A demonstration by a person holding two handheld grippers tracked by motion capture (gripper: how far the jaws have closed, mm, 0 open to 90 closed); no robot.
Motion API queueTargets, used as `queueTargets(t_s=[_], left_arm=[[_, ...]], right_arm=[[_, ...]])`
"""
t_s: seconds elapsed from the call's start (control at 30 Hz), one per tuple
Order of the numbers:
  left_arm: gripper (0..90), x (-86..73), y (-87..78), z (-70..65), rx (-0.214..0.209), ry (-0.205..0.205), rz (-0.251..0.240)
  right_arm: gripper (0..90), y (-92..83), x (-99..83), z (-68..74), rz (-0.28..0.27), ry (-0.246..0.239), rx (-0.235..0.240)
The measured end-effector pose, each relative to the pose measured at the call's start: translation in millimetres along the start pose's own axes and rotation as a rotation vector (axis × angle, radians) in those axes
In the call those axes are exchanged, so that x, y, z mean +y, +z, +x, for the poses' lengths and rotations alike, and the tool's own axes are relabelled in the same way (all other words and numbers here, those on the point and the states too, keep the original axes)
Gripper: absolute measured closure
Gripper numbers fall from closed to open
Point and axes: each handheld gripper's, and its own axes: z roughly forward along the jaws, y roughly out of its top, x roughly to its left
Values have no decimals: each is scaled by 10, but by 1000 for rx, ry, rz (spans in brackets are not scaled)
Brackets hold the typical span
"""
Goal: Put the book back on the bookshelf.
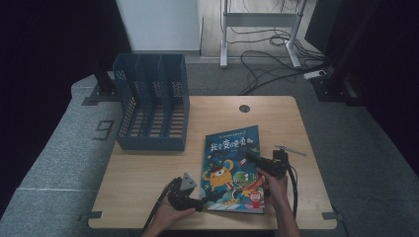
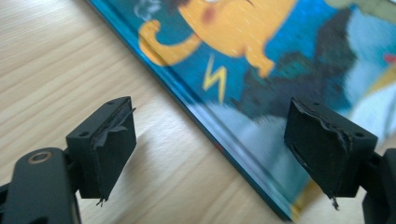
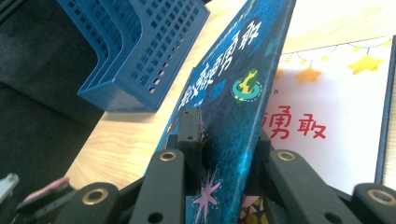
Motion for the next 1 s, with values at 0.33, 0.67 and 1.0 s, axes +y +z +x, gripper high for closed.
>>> queueTargets(t_s=[0.33,0.67,1.0], left_arm=[[160,21,33,-109,-44,37,26],[155,27,49,-223,-65,99,74],[144,17,81,-249,-71,102,84]], right_arm=[[756,-128,39,-75,-35,13,-17],[758,-160,54,-105,-41,20,-22],[757,-180,61,-126,-50,19,-32]])
